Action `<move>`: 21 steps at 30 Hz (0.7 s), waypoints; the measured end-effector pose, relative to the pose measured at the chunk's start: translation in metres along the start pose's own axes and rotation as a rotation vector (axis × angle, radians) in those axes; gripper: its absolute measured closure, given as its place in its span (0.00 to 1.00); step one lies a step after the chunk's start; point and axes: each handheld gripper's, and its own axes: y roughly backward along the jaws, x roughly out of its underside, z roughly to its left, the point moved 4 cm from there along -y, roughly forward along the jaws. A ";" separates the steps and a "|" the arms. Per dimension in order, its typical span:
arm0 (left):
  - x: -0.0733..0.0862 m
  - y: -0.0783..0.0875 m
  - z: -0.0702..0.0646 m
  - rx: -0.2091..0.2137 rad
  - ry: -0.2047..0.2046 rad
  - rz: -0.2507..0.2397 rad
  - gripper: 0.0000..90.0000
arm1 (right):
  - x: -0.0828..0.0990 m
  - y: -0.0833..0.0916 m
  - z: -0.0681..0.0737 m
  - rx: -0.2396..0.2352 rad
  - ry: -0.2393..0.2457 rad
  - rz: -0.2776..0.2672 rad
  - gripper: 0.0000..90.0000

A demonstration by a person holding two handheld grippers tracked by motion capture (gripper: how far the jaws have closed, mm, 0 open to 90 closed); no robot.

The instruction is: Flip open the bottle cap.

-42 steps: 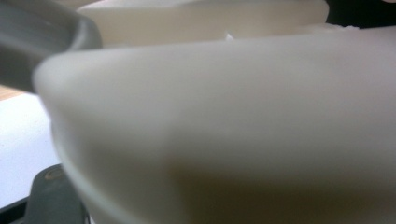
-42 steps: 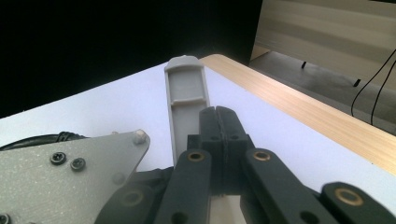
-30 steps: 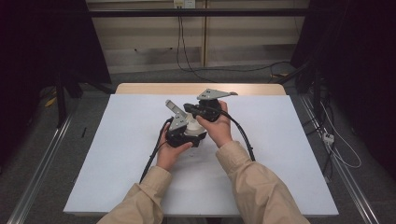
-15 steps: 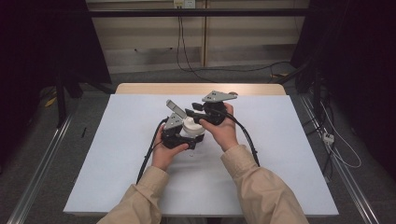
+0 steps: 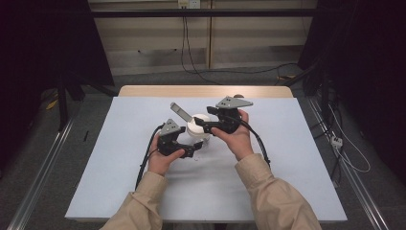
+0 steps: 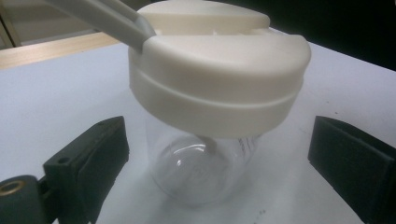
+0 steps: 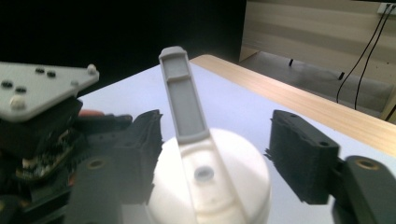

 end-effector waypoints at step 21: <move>0.008 0.041 0.005 -0.038 -0.021 -0.005 0.06 | 0.037 0.053 -0.006 -0.011 -0.027 0.002 0.25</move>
